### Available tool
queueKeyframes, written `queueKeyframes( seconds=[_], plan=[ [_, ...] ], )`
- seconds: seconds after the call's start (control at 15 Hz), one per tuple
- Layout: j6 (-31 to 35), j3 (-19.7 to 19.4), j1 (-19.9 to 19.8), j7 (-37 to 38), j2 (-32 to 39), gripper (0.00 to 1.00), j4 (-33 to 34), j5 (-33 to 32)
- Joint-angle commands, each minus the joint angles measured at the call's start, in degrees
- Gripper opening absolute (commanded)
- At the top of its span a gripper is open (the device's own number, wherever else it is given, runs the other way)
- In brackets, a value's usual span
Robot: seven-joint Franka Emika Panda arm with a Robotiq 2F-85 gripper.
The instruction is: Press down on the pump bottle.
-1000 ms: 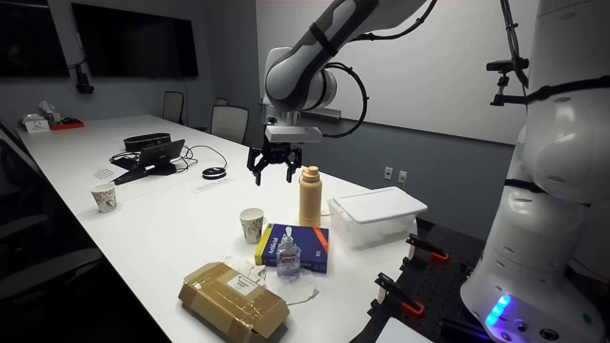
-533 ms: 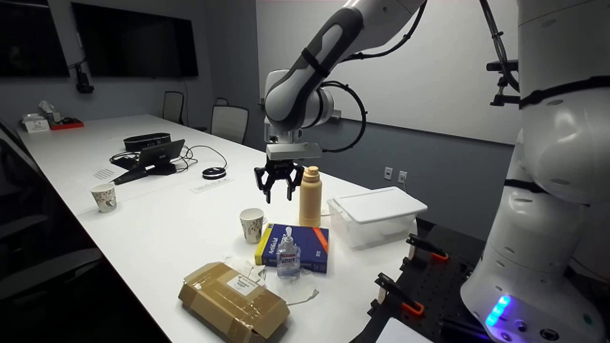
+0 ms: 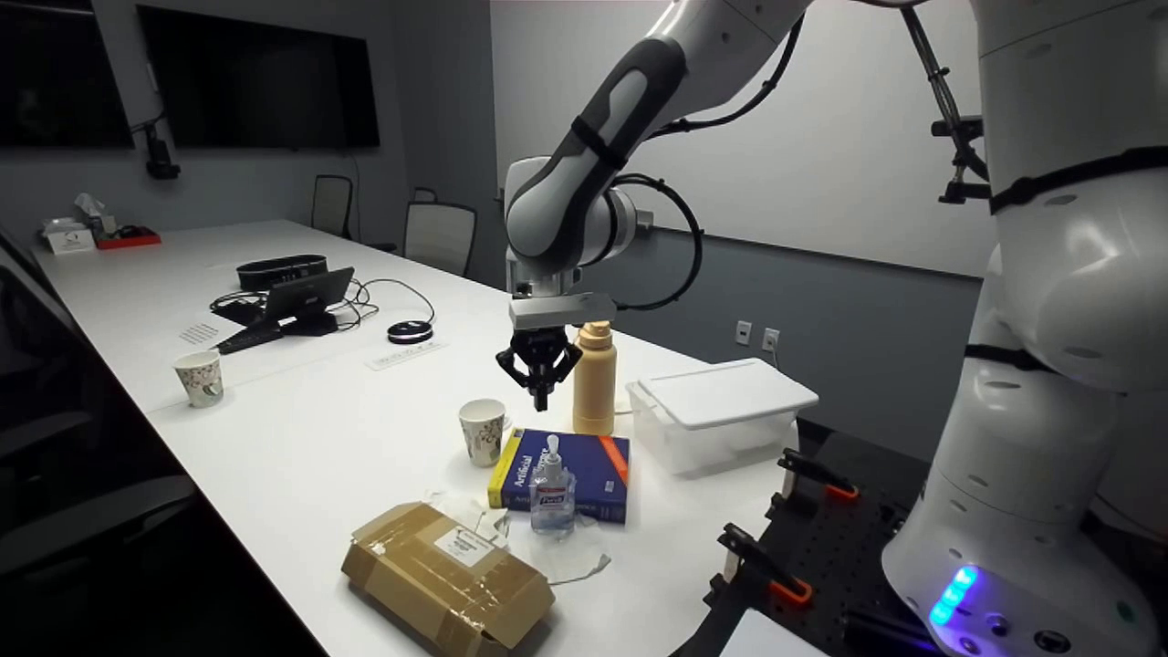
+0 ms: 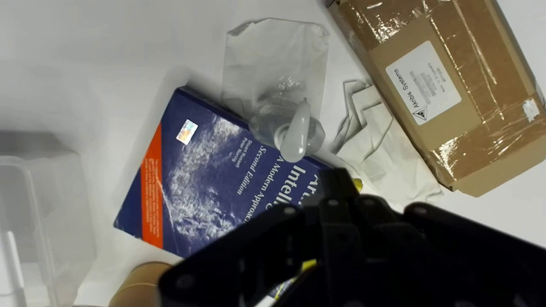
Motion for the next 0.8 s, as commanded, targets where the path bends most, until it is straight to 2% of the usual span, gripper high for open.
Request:
queueKeyframes(
  seconds=[0.0,0.73],
  plan=[
    [1.4,-1.22,1.11,1.72,0.51,0.0,-1.05,-0.11],
    [1.49,-1.99,0.9,0.87,4.36,0.0,-0.25,1.32]
  ],
)
